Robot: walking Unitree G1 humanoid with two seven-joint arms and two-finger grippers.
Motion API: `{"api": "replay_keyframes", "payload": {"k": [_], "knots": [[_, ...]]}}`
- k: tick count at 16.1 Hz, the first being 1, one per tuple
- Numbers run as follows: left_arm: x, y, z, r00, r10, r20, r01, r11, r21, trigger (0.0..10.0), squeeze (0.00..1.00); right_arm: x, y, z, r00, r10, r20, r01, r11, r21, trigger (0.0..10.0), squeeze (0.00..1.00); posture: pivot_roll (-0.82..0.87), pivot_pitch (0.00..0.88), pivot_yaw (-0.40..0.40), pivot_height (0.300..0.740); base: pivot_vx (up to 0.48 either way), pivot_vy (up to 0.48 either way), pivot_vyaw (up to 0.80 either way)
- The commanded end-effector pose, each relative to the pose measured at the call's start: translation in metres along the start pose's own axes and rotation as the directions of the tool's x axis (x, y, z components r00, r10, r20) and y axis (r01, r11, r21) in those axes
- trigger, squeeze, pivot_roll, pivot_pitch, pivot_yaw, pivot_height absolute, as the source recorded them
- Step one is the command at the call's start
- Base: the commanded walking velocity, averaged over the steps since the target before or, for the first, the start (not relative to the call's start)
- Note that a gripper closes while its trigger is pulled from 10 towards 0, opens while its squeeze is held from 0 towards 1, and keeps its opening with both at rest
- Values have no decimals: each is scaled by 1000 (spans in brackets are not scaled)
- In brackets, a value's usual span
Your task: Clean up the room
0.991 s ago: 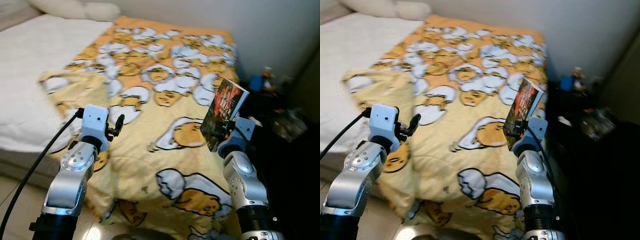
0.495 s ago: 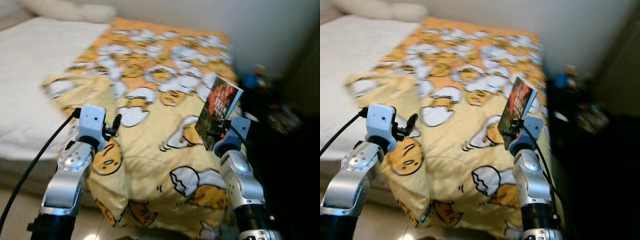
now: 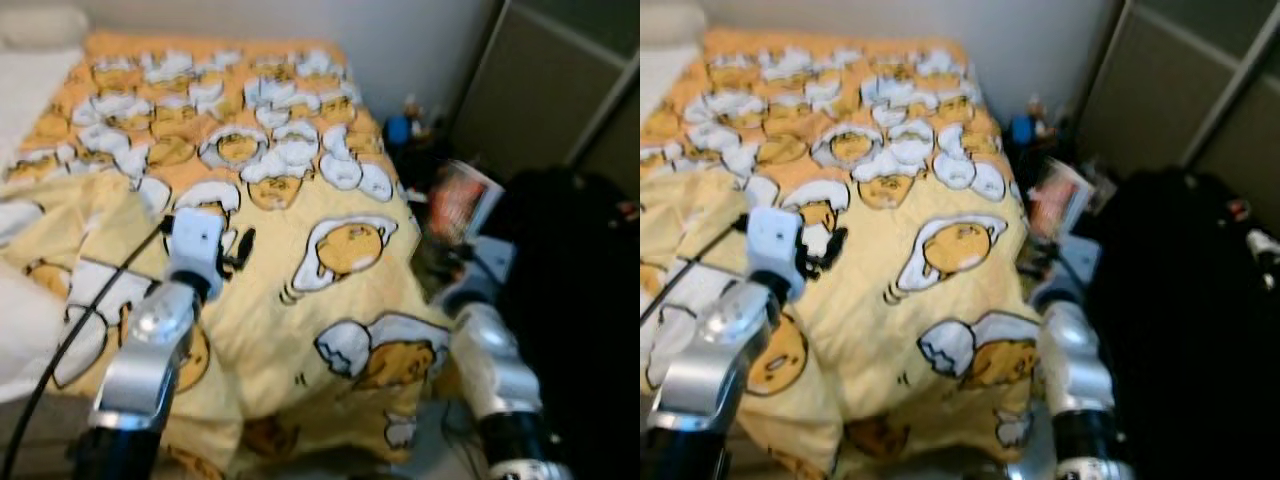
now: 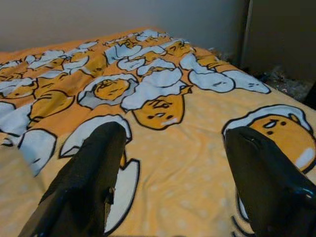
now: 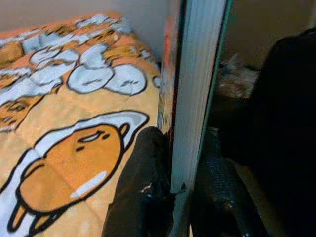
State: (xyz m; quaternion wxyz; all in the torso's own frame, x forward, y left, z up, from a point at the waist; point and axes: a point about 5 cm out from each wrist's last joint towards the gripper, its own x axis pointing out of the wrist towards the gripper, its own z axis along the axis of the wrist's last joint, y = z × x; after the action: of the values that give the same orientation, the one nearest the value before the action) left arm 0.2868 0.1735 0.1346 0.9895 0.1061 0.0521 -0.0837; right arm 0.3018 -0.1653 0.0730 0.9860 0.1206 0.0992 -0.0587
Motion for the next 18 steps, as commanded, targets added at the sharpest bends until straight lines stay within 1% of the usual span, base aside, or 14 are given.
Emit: {"api": "replay_keyframes", "payload": {"k": [1,18], "knots": [[-1,6,-1,1000,20,-10,-19,1000,12,10000,0,1,14,9,998,44,42,-44,999,4,10000,0,0,0,-42,740,0,371,0],[1,7,2,1000,15,-11,-14,999,32,10000,0,2,16,10,999,42,35,-42,999,12,10000,0,6,0,-49,740,0,433,0]]}}
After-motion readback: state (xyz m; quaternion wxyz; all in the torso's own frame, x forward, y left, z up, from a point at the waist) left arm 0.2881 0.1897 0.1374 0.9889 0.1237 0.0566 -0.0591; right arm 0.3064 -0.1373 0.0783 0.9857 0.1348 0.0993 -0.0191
